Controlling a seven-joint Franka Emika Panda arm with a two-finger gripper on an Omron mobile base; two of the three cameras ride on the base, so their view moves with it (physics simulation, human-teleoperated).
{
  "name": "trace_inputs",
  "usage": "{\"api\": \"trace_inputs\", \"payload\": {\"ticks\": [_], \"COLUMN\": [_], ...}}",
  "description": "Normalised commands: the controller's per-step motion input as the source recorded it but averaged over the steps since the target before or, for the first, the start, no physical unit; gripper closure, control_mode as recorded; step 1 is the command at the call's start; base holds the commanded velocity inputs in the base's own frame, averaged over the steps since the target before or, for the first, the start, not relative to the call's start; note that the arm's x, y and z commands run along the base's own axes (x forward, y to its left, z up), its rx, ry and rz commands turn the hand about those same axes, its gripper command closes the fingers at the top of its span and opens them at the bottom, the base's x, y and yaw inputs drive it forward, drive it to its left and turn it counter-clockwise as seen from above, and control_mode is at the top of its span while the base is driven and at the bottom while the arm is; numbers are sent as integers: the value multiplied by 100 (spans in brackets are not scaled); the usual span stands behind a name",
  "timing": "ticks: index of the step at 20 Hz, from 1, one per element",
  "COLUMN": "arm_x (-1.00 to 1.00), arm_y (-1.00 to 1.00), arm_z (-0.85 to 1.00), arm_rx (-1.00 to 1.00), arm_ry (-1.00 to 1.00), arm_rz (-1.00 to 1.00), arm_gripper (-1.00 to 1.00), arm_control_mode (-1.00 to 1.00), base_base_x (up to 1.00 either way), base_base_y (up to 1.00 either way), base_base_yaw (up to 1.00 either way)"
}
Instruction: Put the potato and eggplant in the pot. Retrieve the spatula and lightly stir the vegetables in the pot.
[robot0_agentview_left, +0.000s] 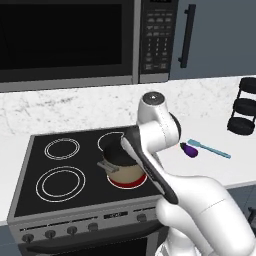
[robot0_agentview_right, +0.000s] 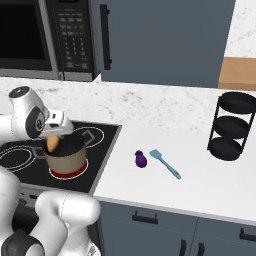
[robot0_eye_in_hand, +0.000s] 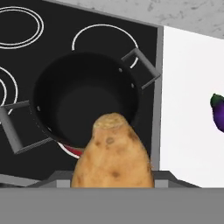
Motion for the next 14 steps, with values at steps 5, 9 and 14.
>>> {"api": "trace_inputs", "payload": {"ticks": [5, 9, 14], "arm_x": [37, 50, 55], "arm_y": [33, 12, 7], "arm_z": [-37, -21, -32], "arm_rx": [0, 0, 0], "arm_ry": [0, 0, 2], "arm_rz": [1, 0, 0], "arm_gripper": [100, 100, 100], "arm_control_mode": [-100, -100, -100], "base_base_x": [0, 0, 0], "base_base_y": [0, 0, 0], "base_base_yaw": [0, 0, 0]}}
